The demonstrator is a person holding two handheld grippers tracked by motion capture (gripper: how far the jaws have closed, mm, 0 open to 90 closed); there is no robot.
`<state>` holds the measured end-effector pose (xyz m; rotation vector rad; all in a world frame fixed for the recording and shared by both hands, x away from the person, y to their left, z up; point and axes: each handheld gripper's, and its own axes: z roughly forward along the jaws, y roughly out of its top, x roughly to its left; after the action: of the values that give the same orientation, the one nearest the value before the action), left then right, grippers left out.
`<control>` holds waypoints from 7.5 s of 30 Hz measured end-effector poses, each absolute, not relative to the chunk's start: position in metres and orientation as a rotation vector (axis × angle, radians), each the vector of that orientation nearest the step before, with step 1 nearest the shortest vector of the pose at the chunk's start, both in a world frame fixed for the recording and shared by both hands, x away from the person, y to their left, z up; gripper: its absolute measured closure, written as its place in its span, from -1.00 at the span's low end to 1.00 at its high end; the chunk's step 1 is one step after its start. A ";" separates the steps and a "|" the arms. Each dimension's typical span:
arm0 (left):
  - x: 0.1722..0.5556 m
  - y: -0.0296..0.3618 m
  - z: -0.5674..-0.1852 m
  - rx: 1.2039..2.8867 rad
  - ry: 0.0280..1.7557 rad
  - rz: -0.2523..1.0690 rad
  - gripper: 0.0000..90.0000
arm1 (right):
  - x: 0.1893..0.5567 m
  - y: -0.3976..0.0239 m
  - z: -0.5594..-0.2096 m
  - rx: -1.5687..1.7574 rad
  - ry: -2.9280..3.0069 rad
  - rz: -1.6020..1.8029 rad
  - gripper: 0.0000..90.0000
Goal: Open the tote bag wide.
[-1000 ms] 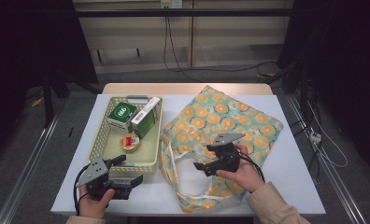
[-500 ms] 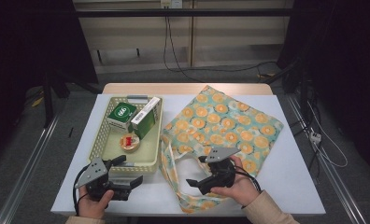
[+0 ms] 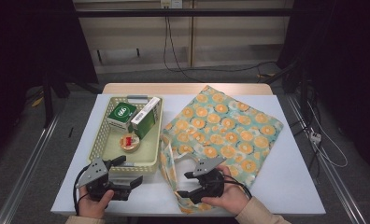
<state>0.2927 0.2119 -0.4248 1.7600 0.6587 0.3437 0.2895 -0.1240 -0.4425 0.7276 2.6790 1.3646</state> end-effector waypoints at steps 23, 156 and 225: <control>0.293 0.211 -0.425 1.772 0.651 0.345 -0.91 | 0.305 -0.154 -0.423 0.779 2.636 1.395 1.00; 0.296 0.224 -0.416 1.667 0.716 0.353 -0.91 | 0.366 -0.182 -0.414 0.883 2.445 1.109 -0.13; 0.294 0.228 -0.416 1.670 0.722 0.359 -0.91 | 0.378 -0.126 -0.442 0.884 2.622 1.269 1.00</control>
<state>0.2936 0.2280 -0.4159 1.6698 0.7223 0.3594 0.3783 -0.1262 -0.4420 0.8843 2.6223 1.2695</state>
